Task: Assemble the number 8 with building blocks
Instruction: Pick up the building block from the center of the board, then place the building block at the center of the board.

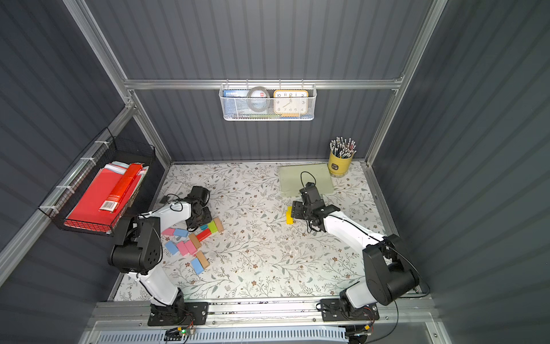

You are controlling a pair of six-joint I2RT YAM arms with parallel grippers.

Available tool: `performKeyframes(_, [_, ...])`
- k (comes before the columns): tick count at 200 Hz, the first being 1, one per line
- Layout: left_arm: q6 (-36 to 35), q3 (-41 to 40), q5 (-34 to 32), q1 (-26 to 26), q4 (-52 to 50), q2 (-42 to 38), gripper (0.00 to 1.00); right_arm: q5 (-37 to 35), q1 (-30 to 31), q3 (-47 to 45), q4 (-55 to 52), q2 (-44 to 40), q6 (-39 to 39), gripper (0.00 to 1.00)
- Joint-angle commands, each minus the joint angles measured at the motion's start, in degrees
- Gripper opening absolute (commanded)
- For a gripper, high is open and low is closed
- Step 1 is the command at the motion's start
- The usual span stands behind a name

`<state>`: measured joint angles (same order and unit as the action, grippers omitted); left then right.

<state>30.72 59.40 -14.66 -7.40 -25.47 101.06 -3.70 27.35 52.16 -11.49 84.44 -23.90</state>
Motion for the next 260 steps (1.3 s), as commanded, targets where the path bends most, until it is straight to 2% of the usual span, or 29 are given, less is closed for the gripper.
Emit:
performKeyframes(1, [0.6, 0.1, -1.1, 0.6, -1.0, 0.8, 0.32, 0.2, -0.2, -0.8, 0.5, -0.7, 0.6, 0.72])
performKeyframes(39, [0.4, 4.3, -2.8, 0.6, -2.5, -2.4, 0.23, 0.1, -0.8, -1.0, 0.2, -1.9, 1.1, 0.72])
performKeyframes(67, [0.8, 9.4, 0.0, -1.0, -4.9, -5.4, 0.20, -0.1, -2.4, -1.3, -0.4, -4.0, 1.8, 0.72])
performKeyframes(85, [2.6, 14.0, -1.2, -5.0, -7.1, -6.0, 0.20, -0.2, -4.5, -1.8, -1.0, -5.7, 2.3, 0.72])
performKeyframes(112, [7.5, 21.3, -1.4, -14.5, -8.5, -3.7, 0.20, 0.0, -8.3, -3.3, -1.7, -8.4, 3.5, 0.72])
performKeyframes(152, [13.4, 33.2, -2.0, -29.7, -8.7, 6.1, 0.21, 0.5, -13.1, -4.3, -3.5, -11.3, 5.0, 0.73])
performKeyframes(191, [16.0, 48.4, -1.3, -40.7, -9.5, 20.0, 0.21, 0.1, -16.4, -5.3, -4.8, -13.6, 5.4, 0.73])
performKeyframes(225, [16.7, 61.2, 0.0, -45.7, -12.2, 32.1, 0.21, 0.3, -18.8, -5.9, -6.1, -14.5, 6.1, 0.73])
performKeyframes(260, [18.4, 65.0, 2.9, -48.2, -10.4, 37.9, 0.22, 0.3, -20.1, -7.1, -6.2, -17.8, 6.1, 0.73])
